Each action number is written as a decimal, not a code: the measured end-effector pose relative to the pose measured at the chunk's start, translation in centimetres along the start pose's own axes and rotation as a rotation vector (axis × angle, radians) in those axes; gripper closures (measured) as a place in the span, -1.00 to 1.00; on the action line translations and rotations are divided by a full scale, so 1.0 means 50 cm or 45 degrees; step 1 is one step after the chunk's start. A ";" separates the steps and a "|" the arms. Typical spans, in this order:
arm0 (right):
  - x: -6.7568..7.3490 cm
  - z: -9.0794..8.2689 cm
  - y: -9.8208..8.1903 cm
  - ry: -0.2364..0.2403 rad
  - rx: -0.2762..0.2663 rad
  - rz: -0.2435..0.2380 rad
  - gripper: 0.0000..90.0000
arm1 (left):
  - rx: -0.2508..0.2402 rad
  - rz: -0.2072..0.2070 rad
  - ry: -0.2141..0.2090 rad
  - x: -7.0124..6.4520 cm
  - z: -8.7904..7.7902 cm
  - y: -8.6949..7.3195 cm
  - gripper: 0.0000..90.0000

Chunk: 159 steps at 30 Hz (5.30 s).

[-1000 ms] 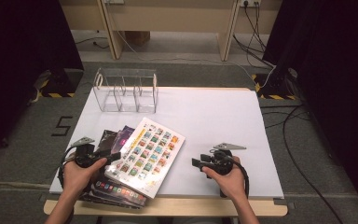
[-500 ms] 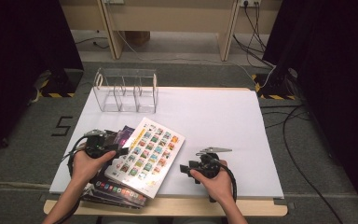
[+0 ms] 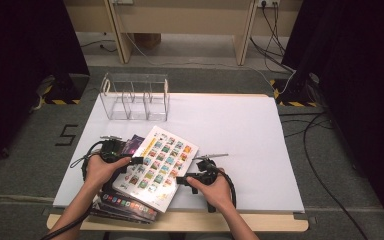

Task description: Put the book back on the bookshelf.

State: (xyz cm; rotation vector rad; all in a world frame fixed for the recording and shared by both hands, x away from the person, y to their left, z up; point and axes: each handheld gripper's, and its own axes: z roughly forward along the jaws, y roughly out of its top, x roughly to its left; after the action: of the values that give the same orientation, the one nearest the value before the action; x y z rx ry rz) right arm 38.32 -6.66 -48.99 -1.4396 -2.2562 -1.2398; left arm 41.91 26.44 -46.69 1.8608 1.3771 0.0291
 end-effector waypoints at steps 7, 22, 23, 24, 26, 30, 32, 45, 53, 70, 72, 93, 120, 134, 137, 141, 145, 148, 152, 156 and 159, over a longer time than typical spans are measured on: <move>-0.001 0.001 0.008 -0.004 0.027 0.012 -0.01 | -0.030 -0.058 0.040 -0.009 -0.012 -0.010 0.13; 0.001 0.010 0.025 -0.050 0.016 -0.023 -0.04 | -0.088 -0.333 -0.102 -0.012 -0.066 -0.048 0.33; 0.001 0.010 0.025 -0.052 0.017 -0.022 -0.04 | -0.097 -0.358 -0.125 -0.013 -0.068 -0.050 0.33; 0.001 0.010 0.025 -0.054 0.016 -0.018 -0.04 | -0.104 -0.387 -0.155 -0.015 -0.068 -0.052 0.33; 0.001 0.011 0.025 -0.056 0.012 -0.021 -0.05 | -0.085 -0.392 -0.178 -0.022 -0.062 -0.060 0.34; 0.002 0.012 0.024 -0.073 -0.003 -0.027 -0.07 | -0.063 -0.379 -0.180 -0.031 -0.057 -0.069 0.37; 0.002 0.011 0.024 -0.076 -0.006 -0.015 -0.06 | -0.052 -0.391 -0.202 -0.027 -0.055 -0.071 0.45; -0.016 0.016 0.051 -0.072 -0.021 0.019 -0.03 | -0.071 -0.358 -0.279 -0.012 -0.057 -0.079 0.63; -0.033 0.030 0.082 -0.033 -0.013 0.075 -0.06 | -0.113 -0.388 -0.275 0.014 -0.079 -0.102 0.64; -0.052 0.077 0.134 0.082 0.009 0.172 -0.01 | -0.067 -0.372 -0.240 0.023 -0.087 -0.095 0.60; -0.050 0.068 0.135 0.087 -0.004 0.156 0.11 | -0.056 -0.361 -0.223 0.023 -0.087 -0.094 0.59; -0.028 0.109 0.200 0.063 -0.053 0.179 0.25 | 0.004 -0.385 -0.170 0.047 -0.087 -0.091 0.54; 0.079 0.002 0.244 0.166 -0.248 -0.005 0.64 | -0.356 -0.195 0.097 0.041 -0.167 -0.085 0.13; 0.132 -0.047 0.279 0.069 -0.360 -0.173 0.64 | -0.404 -0.185 0.156 0.050 -0.192 -0.082 0.12; 0.142 -0.057 0.280 0.046 -0.392 -0.197 0.64 | -0.404 -0.189 0.161 0.050 -0.194 -0.084 0.12; 0.157 -0.072 0.283 0.014 -0.435 -0.228 0.64 | -0.405 -0.181 0.155 0.048 -0.195 -0.082 0.12; 0.170 -0.085 0.289 -0.007 -0.467 -0.250 0.64 | -0.412 -0.172 0.151 0.045 -0.199 -0.081 0.12; 0.175 -0.092 0.294 -0.022 -0.496 -0.250 0.64 | -0.419 -0.175 0.154 0.045 -0.203 -0.083 0.12; 0.182 -0.099 0.300 -0.062 -0.532 -0.261 0.64 | -0.425 -0.177 0.157 0.044 -0.209 -0.085 0.10; 0.189 -0.109 0.306 -0.104 -0.571 -0.271 0.64 | -0.427 -0.177 0.161 0.042 -0.212 -0.086 0.08; 0.196 -0.118 0.311 -0.137 -0.607 -0.276 0.64 | -0.431 -0.179 0.157 0.042 -0.215 -0.087 0.07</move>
State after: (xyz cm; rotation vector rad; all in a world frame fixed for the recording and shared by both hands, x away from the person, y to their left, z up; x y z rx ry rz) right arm 44.53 -1.75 -31.37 -1.4582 -2.3397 -1.9148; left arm 34.44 34.74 -42.94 1.4997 1.4813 0.2923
